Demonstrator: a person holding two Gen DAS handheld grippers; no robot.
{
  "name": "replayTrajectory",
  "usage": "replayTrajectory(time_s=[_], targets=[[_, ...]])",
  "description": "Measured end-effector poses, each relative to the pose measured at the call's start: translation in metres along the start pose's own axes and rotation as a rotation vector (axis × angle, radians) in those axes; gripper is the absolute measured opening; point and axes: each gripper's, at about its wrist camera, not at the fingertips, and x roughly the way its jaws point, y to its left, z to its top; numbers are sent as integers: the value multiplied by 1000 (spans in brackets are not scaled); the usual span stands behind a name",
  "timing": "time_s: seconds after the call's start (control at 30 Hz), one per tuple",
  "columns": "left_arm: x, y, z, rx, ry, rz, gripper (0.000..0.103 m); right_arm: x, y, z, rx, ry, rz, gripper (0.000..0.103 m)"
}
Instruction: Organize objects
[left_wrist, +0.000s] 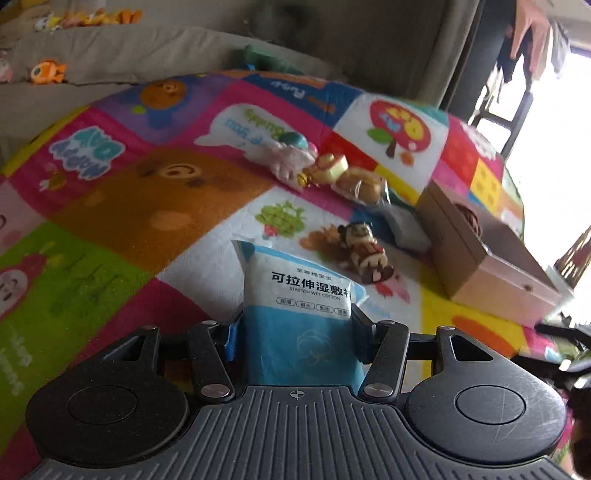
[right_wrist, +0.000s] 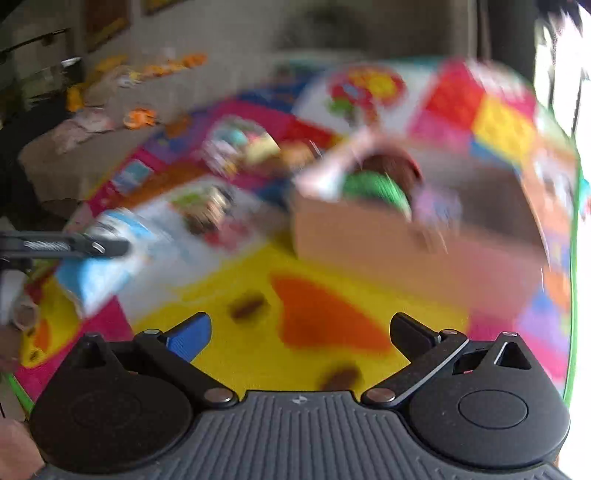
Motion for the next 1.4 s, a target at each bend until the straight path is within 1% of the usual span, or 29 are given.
replayTrajectory(time_s=[0.07, 0.1, 0.13, 0.17, 0.2, 0.23, 0.27, 0.33, 0.37, 0.43, 0.5, 0.57, 0.67, 0.7, 0.77, 0.8, 0.93, 1.03, 1.07, 1.1, 1.17, 1.23, 1.27, 1.3, 1.33, 1.37, 1.4], targets=[[-1, -2, -4, 30, -23, 1, 60, -4, 14, 26, -51, -54, 1, 93], [-1, -3, -5, 36, -30, 4, 60, -2, 17, 41, -59, -57, 4, 88], [-1, -2, -5, 34, -31, -2, 60, 2, 19, 58, -62, -53, 7, 85], [-2, 1, -5, 24, -32, -11, 60, 11, 19, 77, -60, -40, 11, 80], [-3, 3, -5, 9, -34, -22, 60, 21, 18, 93, -55, -19, 15, 74], [-4, 6, -6, -5, -37, -33, 60, 38, 16, 113, -41, 23, 14, 71], [-1, 8, -6, -19, -39, -44, 60, 54, 14, 129, -23, 65, 10, 66], [-1, 11, -7, -38, -43, -58, 60, 94, 6, 155, 33, 167, -5, 51], [-2, 12, -7, -43, -45, -62, 60, 116, 2, 166, 67, 214, -27, 48], [-2, 14, -7, -55, -47, -72, 60, 152, 0, 181, 74, 269, -84, 43], [-2, 17, -7, -72, -50, -86, 60, 182, 0, 187, 58, 300, -155, 41], [-2, 21, -8, -92, -53, -101, 60, 212, 0, 191, 64, 349, -182, 39], [-3, 25, -8, -114, -55, -116, 60, 240, 4, 194, 31, 370, -262, 38], [-3, 25, -8, -117, -56, -119, 60, 242, 5, 194, 29, 372, -266, 34], [-3, 26, -8, -125, -57, -124, 60, 240, 8, 192, 23, 375, -253, 31], [-3, 27, -8, -127, -57, -126, 60, 236, 11, 190, 15, 382, -231, 30], [-3, 27, -8, -130, -57, -127, 60, 202, 27, 167, -43, 397, -144, 30], [-3, 28, -8, -135, -57, -131, 60, 165, 41, 140, -83, 402, -56, 30], [-3, 28, -8, -136, -56, -131, 60, 155, 43, 132, -76, 413, -24, 30], [-3, 28, -8, -137, -57, -131, 60, 143, 44, 123, -57, 433, 20, 26], [-3, 29, -8, -139, -56, -132, 60, 122, 46, 105, -34, 451, 87, 26], [-3, 29, -8, -136, -56, -130, 60, 97, 49, 82, -47, 439, 99, 26], [-3, 28, -8, -134, -56, -128, 60, 81, 50, 71, -74, 400, 82, 26], [-3, 28, -8, -131, -56, -126, 60, 66, 52, 63, -107, 349, 64, 33], [-3, 27, -8, -128, -56, -123, 60, 50, 52, 55, -139, 293, 49, 45], [-3, 27, -8, -126, -56, -121, 60, 33, 51, 47, -161, 238, 29, 53], [-3, 26, -8, -123, -56, -118, 60, 22, 50, 43, -162, 211, 21, 63]])
